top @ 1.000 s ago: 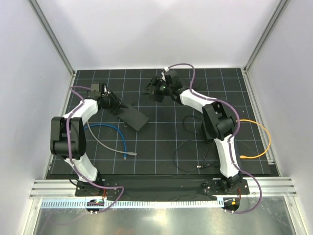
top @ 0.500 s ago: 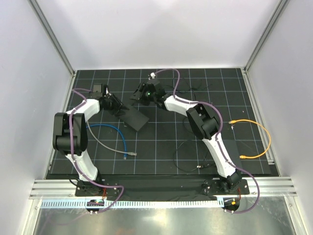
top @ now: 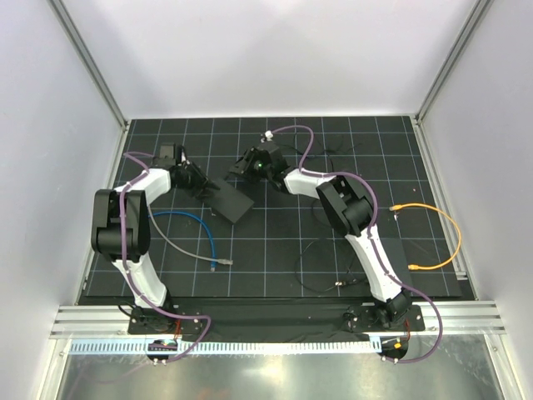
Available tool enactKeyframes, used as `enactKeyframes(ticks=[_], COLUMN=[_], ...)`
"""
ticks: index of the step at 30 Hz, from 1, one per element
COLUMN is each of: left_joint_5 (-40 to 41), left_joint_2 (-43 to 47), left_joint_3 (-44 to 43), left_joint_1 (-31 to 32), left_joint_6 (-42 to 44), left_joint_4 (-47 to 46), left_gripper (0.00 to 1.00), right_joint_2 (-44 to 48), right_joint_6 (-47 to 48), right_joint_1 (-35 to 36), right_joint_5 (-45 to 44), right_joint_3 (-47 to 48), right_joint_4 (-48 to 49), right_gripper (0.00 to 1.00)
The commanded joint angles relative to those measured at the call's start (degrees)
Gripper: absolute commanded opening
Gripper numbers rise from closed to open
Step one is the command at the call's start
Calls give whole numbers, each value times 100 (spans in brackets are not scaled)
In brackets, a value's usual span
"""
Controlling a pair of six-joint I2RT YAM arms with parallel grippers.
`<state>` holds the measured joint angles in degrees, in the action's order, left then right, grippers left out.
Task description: Pull the plug from the switch port
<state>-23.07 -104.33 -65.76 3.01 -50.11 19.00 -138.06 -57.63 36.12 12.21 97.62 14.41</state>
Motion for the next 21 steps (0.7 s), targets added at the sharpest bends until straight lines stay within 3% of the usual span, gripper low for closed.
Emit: enactKeyframes(ticks=[1, 21], left_joint_5=[101, 532], left_joint_2=[-52, -193], left_joint_3=[-148, -227], left_joint_1=[16, 25], left_joint_6=[133, 141], left_joint_4=[50, 499], left_gripper=[33, 32], right_joint_2=[-19, -441], right_joint_6=[-257, -556], right_joint_1=[36, 106], right_joint_5=[115, 282], right_joint_3=[-24, 195], right_joint_4=[676, 764], right_gripper=[49, 35])
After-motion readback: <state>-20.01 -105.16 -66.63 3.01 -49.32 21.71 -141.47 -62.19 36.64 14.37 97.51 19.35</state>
